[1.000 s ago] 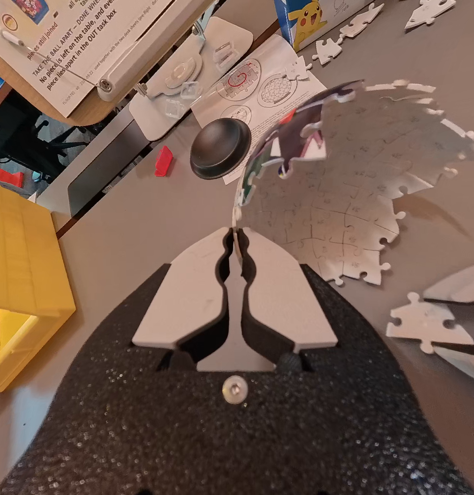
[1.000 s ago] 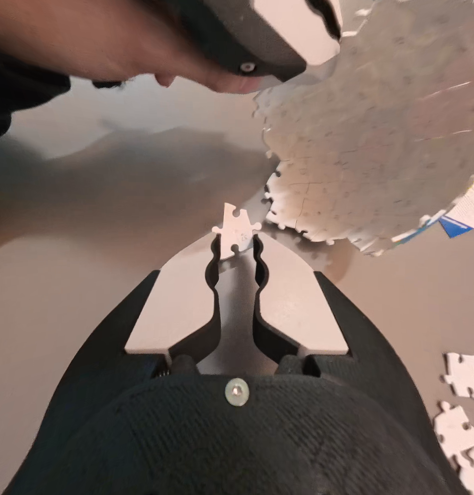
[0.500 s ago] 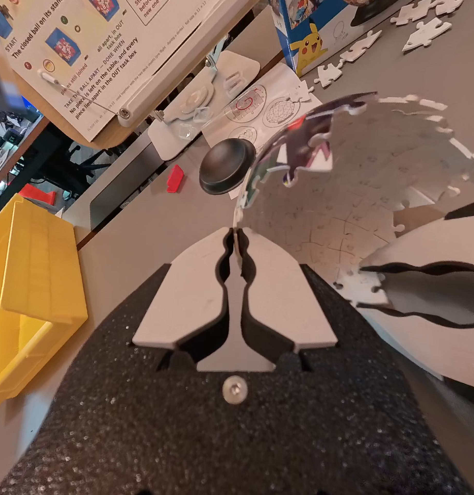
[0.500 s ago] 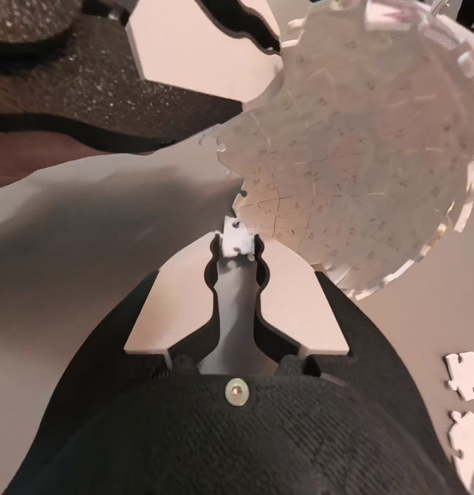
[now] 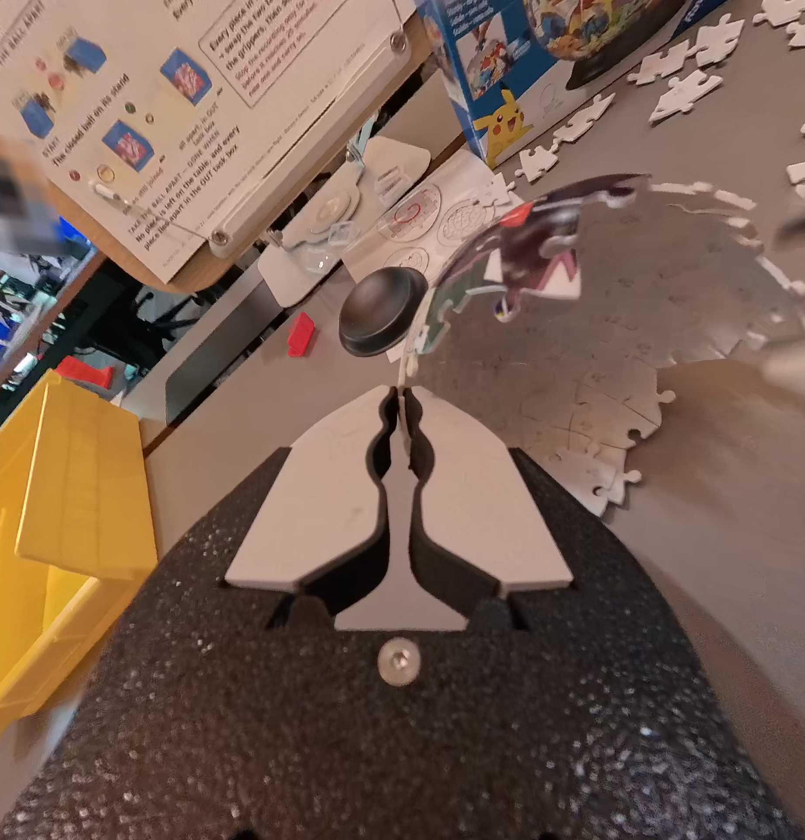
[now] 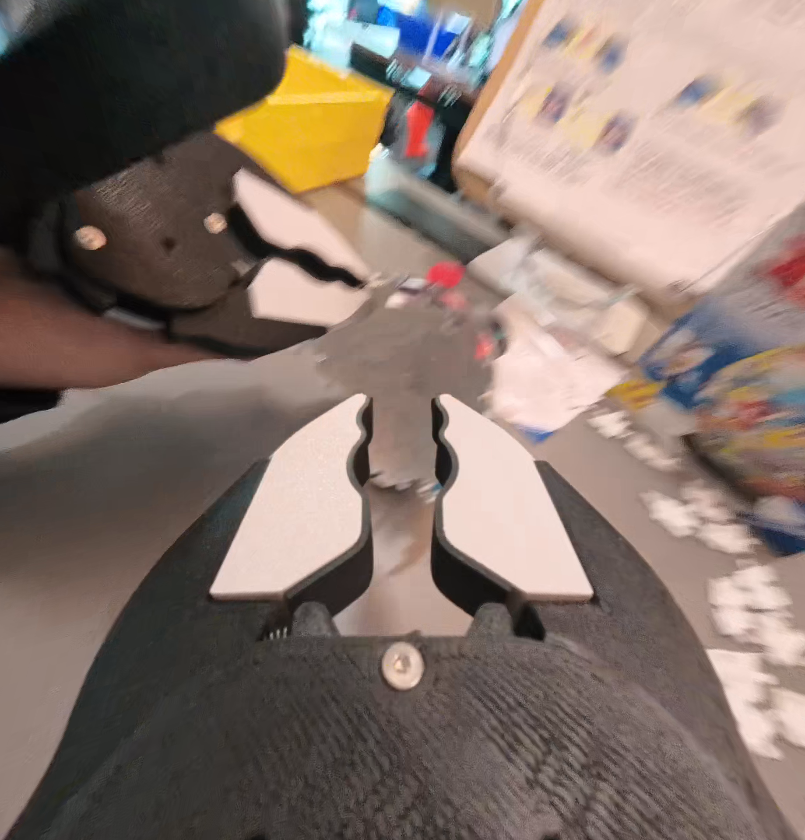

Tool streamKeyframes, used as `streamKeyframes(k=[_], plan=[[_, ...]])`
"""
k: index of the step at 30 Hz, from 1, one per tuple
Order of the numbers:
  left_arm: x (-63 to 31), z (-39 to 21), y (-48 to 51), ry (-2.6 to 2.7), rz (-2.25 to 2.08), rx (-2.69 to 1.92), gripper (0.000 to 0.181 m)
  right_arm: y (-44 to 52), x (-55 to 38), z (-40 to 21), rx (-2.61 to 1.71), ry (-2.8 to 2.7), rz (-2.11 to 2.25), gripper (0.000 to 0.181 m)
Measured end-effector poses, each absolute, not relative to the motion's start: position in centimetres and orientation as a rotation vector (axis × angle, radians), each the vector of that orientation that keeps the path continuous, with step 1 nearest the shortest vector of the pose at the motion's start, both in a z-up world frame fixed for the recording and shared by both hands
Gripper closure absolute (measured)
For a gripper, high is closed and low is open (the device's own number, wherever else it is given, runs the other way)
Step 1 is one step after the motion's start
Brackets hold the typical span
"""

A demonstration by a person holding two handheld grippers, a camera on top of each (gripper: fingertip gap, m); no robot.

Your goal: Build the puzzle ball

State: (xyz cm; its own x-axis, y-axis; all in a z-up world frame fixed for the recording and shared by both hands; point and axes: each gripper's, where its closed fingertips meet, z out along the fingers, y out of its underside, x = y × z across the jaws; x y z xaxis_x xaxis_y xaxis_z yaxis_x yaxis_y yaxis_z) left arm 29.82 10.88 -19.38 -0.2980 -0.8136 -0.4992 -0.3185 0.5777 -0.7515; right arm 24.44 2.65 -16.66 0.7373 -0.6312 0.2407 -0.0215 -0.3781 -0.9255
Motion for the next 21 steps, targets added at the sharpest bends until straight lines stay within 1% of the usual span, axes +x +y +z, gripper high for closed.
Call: streamKeyframes(k=[2,5,11,13,21], plan=[[29.9,-19.2,10.7,1.855,-0.66,-0.888,0.179,1.1,26.3,-15.0,-1.807,0.458,-0.933,0.15],[29.9,-19.1,10.4,1.844,-0.64,-0.836,0.179,1.5,27.3,-14.9,-1.819,0.4,-1.014,0.138],[29.9,-18.9,10.1,1.853,-0.631,-0.796,0.179,3.3,27.2,-14.8,-1.829,0.082,-1.283,0.139],[30.0,-18.9,10.0,1.858,-0.623,-0.781,0.179,3.4,27.3,-14.4,-1.809,0.018,-1.372,0.14],[30.4,-18.9,9.8,1.841,-0.601,-0.755,0.179,4.5,27.3,-14.5,-1.787,-0.193,-1.524,0.165]])
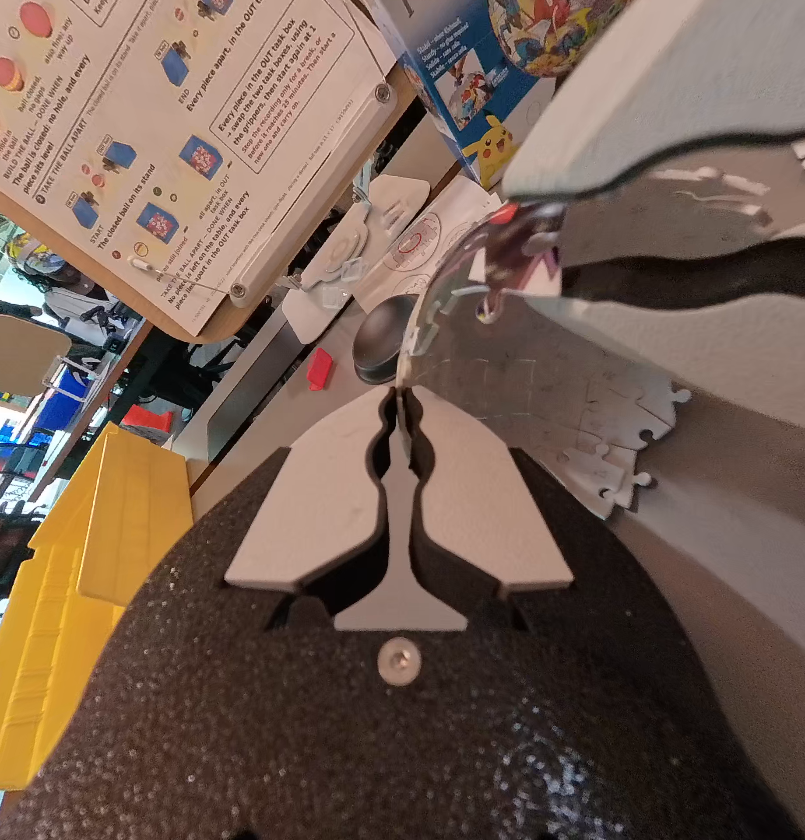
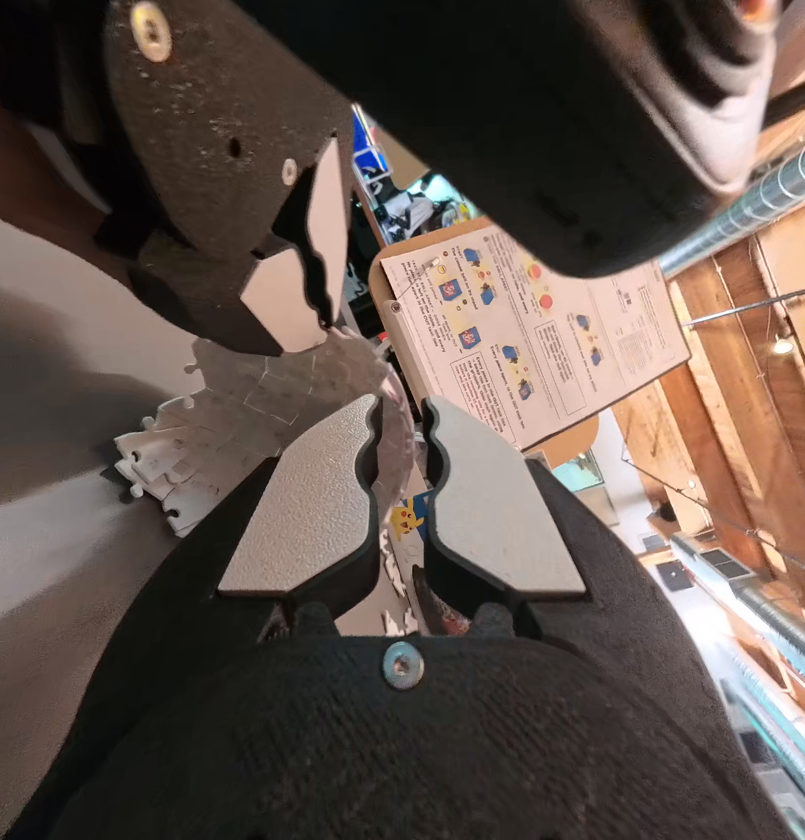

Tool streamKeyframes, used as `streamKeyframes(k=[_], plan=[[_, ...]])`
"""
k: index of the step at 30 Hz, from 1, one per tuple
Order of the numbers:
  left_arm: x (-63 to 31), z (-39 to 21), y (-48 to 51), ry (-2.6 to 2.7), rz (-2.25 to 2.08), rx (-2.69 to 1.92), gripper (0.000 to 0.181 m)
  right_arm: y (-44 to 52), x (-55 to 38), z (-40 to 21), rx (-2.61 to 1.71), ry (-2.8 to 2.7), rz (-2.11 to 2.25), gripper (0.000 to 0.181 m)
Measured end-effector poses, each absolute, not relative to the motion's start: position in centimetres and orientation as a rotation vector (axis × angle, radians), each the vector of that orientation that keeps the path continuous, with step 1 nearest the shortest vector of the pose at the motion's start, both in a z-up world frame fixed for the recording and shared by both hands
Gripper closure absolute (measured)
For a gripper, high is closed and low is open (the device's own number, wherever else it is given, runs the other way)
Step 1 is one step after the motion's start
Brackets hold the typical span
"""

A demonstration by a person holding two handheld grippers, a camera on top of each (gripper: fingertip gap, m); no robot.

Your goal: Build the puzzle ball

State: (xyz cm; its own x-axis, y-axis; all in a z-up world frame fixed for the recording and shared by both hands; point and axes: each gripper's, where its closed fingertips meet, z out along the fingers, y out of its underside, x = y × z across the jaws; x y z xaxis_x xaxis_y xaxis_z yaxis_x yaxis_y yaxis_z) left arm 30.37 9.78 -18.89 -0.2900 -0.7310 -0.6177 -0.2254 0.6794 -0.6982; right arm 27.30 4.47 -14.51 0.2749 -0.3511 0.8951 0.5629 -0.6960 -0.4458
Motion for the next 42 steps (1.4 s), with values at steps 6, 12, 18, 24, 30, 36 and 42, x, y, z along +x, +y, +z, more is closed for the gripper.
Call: streamKeyframes(k=[6,12,18,24,30,36,42], plan=[[30.3,-18.7,9.5,1.835,-0.605,-0.737,0.179,4.8,26.9,-14.5,-1.745,-0.285,-1.618,0.174],[30.3,-18.6,9.4,1.83,-0.614,-0.736,0.179,4.7,26.8,-14.3,-1.696,-0.322,-1.731,0.177],[30.1,-18.4,9.0,1.819,-0.684,-0.751,0.171,4.4,27.1,-14.4,-1.695,-0.297,-1.765,0.177],[29.8,-18.5,9.0,1.825,-0.702,-0.757,0.165,4.2,27.3,-14.4,-1.695,-0.289,-1.765,0.177],[29.5,-18.5,8.9,1.833,-0.756,-0.762,0.162,4.2,27.2,-14.4,-1.69,-0.275,-1.756,0.177],[30.4,-18.5,8.7,1.832,-0.731,-0.649,0.156,4.3,27.2,-14.4,-1.691,-0.272,-1.751,0.177],[31.0,-18.7,8.8,1.802,-0.74,-0.644,0.178,4.1,27.2,-14.3,-1.691,-0.255,-1.73,0.177]])
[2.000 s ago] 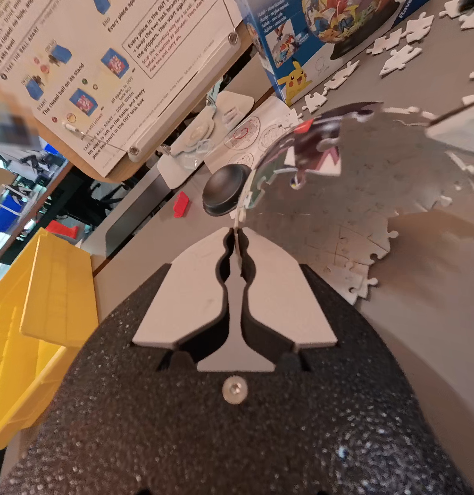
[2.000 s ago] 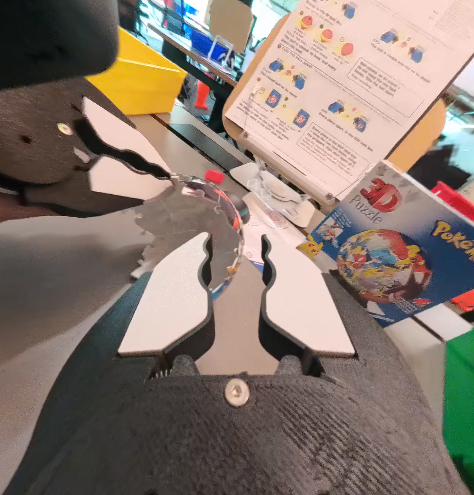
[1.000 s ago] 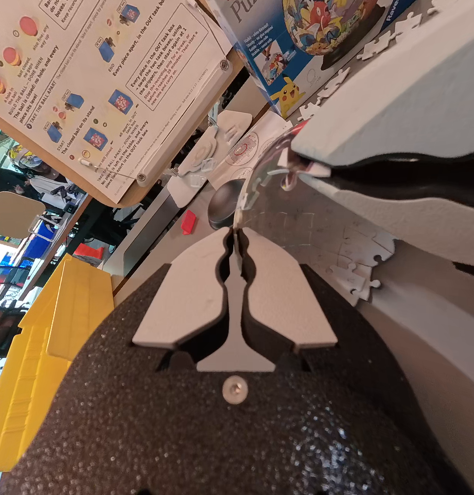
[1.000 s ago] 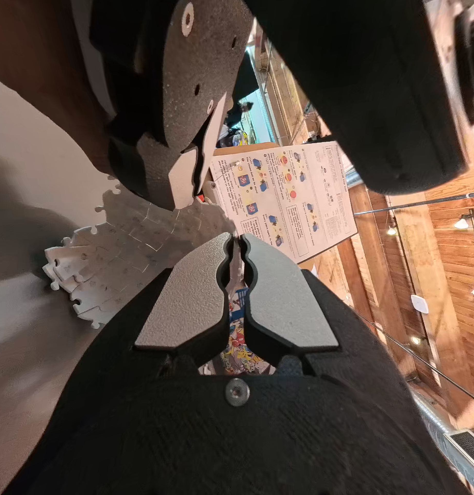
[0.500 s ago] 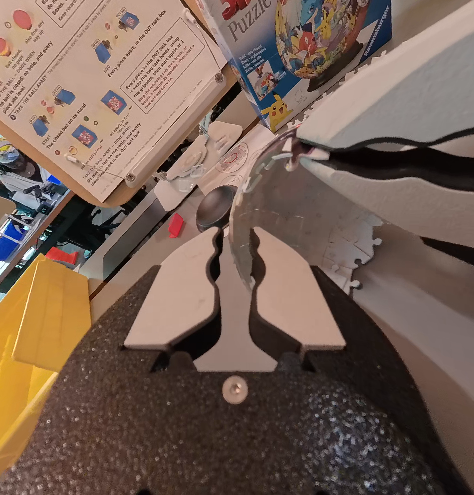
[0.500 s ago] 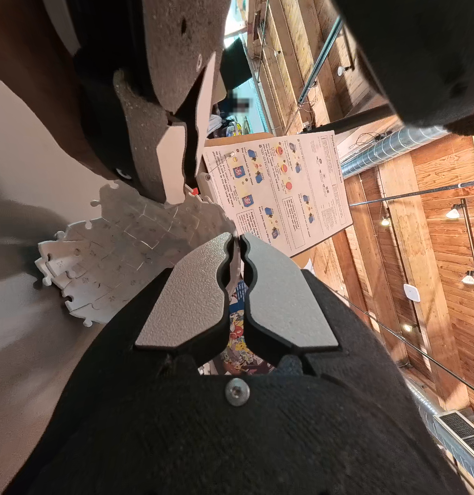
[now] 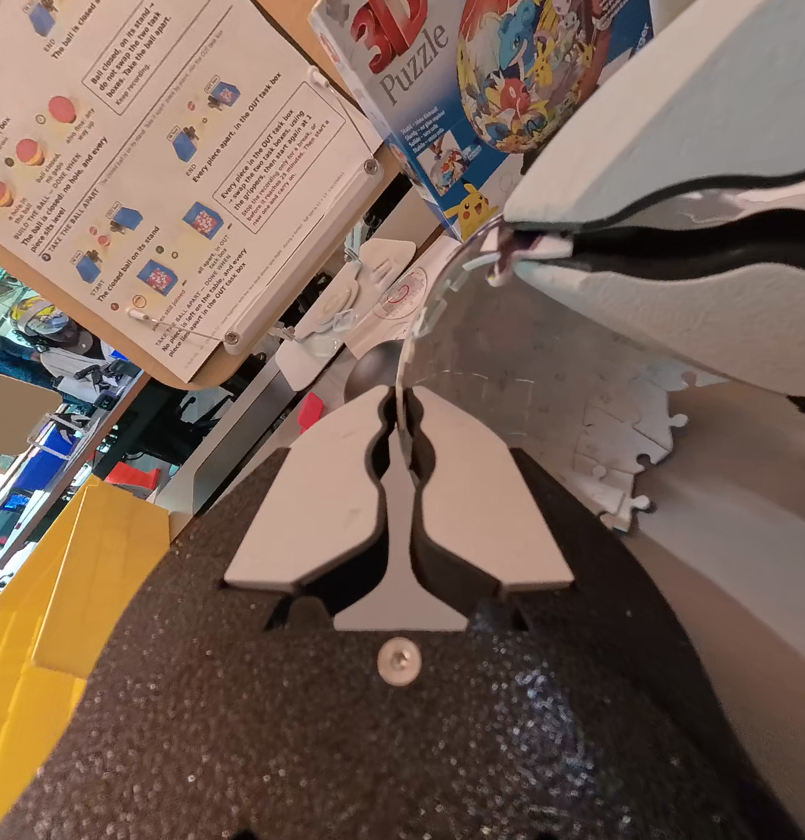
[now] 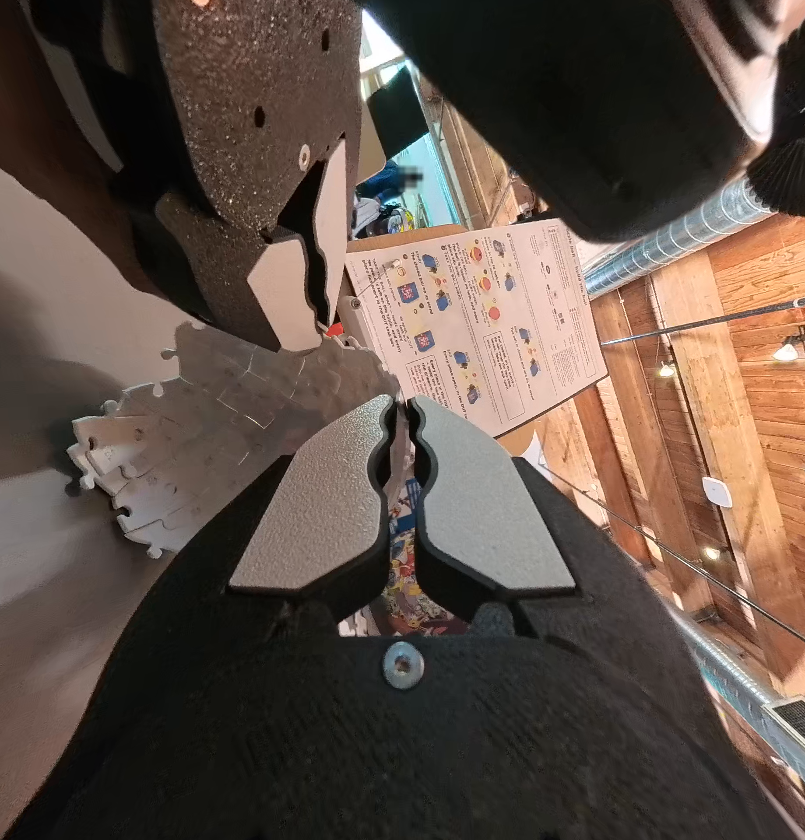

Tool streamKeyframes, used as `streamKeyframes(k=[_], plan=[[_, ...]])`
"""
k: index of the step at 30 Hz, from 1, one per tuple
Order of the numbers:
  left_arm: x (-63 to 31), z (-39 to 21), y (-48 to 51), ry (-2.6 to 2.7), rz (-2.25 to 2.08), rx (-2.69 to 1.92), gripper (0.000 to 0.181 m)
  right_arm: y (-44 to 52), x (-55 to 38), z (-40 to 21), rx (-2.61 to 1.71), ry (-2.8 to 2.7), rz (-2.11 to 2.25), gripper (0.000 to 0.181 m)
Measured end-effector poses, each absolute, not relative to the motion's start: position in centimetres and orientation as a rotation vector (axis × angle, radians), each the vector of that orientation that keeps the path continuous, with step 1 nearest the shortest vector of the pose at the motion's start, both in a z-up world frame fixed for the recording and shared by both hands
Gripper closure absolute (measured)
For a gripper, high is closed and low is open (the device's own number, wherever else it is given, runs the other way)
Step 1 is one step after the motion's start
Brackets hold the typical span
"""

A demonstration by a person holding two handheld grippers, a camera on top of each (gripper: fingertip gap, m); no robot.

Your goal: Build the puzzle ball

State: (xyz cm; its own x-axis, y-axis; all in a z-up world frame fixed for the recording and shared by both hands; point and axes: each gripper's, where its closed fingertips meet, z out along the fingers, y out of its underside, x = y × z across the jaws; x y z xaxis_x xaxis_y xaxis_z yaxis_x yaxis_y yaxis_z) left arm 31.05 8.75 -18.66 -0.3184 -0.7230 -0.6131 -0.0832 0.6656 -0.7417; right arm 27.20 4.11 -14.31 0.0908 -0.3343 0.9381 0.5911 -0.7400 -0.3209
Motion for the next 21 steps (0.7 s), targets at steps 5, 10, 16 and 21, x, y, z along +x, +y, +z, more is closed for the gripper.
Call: streamKeyframes(k=[5,10,16,21], plan=[[31.0,-18.7,8.8,1.785,-0.726,-0.639,0.178,3.5,26.8,-13.9,-1.646,-0.14,-1.673,0.16],[30.9,-18.6,8.6,1.782,-0.727,-0.627,0.178,2.7,27.5,-14.2,-1.664,-0.048,-1.625,0.154],[30.8,-18.4,8.4,1.774,-0.719,-0.613,0.178,2.5,28.2,-14.6,-1.696,-0.005,-1.597,0.164],[30.9,-18.5,8.5,1.771,-0.716,-0.616,0.178,2.4,28.1,-14.7,-1.699,0.006,-1.585,0.167]])
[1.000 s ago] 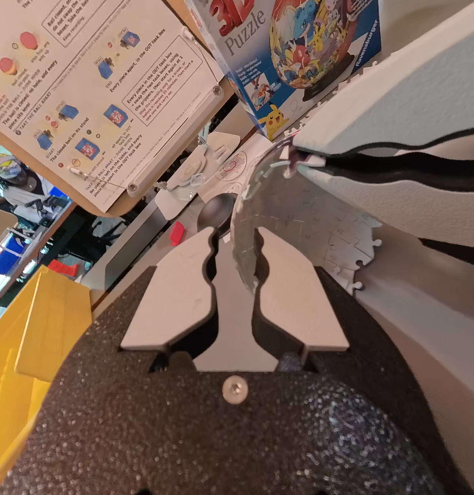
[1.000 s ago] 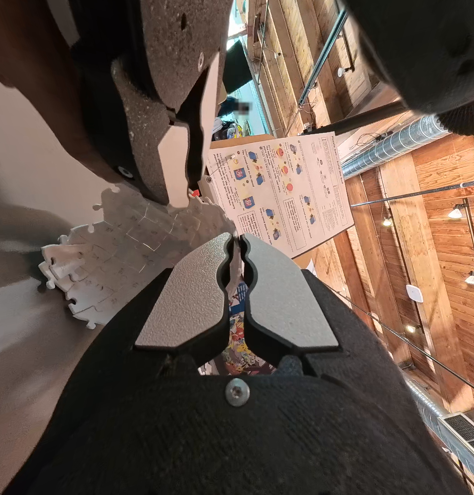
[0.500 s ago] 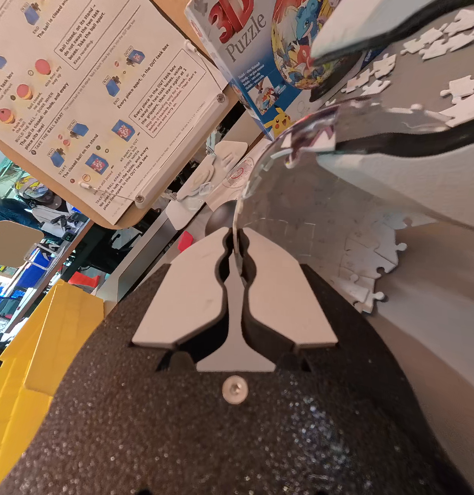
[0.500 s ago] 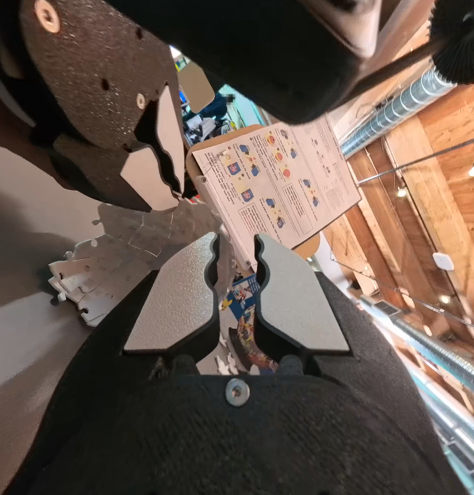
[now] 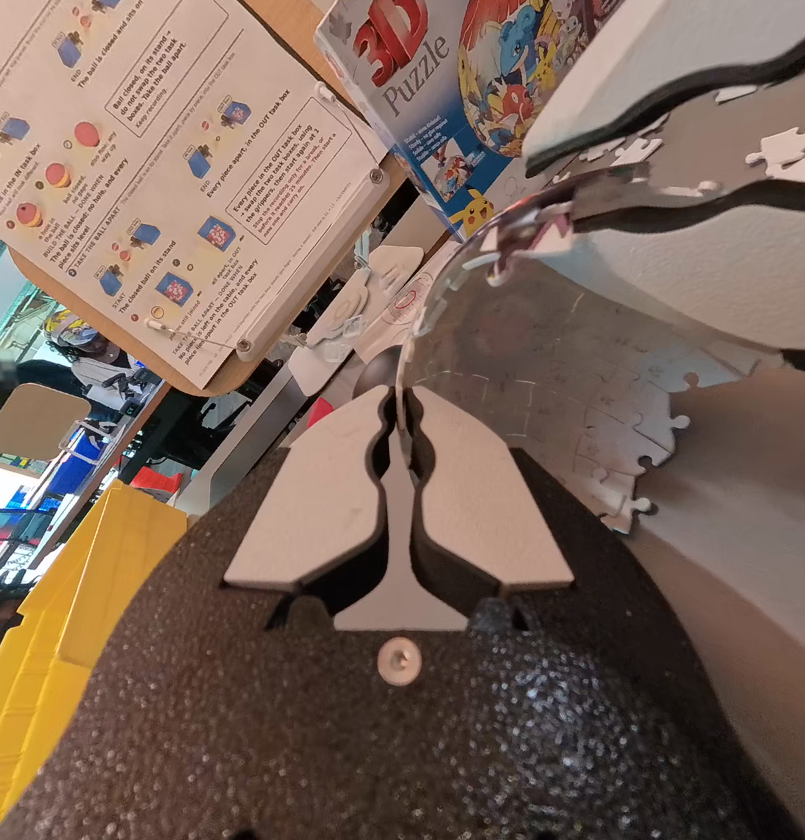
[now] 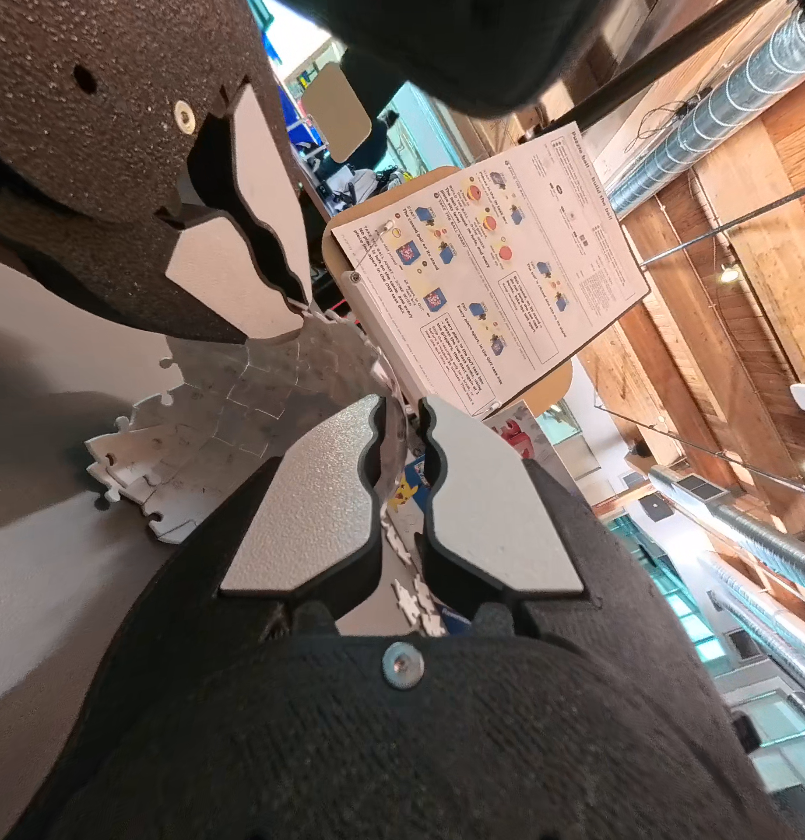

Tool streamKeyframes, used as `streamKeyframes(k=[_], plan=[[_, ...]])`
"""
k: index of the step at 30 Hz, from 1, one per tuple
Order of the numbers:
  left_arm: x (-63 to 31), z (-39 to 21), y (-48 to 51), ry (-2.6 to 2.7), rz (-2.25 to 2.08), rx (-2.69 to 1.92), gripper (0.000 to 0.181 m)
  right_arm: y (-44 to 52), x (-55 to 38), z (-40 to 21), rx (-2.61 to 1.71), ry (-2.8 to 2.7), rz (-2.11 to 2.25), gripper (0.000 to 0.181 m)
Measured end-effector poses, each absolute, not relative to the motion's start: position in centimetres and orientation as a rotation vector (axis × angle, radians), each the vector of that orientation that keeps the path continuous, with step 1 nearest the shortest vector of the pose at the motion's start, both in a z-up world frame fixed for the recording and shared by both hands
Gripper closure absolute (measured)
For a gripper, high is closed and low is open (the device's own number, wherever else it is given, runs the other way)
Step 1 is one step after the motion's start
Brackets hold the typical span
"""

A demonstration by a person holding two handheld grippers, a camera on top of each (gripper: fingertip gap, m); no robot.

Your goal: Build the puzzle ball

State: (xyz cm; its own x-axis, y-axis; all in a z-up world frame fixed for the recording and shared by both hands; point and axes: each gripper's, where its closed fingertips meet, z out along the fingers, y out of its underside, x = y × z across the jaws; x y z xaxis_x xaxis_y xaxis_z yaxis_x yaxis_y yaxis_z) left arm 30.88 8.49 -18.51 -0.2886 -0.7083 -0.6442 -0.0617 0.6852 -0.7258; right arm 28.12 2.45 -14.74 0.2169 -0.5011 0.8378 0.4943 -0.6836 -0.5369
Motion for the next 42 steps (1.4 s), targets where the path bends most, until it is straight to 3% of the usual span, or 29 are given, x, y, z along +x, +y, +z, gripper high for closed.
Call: streamKeyframes(k=[10,16,26,36,42], plan=[[30.8,-18.4,8.3,1.768,-0.717,-0.605,0.178,1.7,28.2,-15.1,-1.7,0.156,-1.456,0.164],[30.8,-18.4,8.3,1.768,-0.706,-0.602,0.178,1.9,28.2,-15.1,-1.716,0.121,-1.492,0.176],[30.8,-18.4,8.2,1.769,-0.705,-0.599,0.177,1.8,28.1,-15.0,-1.715,0.069,-1.585,0.178],[28.7,-18.0,8.3,1.796,-0.823,-0.619,0.149,2.2,27.6,-15.0,-1.703,0.02,-1.644,0.178],[24.5,-19.3,9.9,1.872,-0.961,-0.782,0.152,2.3,27.3,-14.9,-1.68,-0.007,-1.679,0.178]])
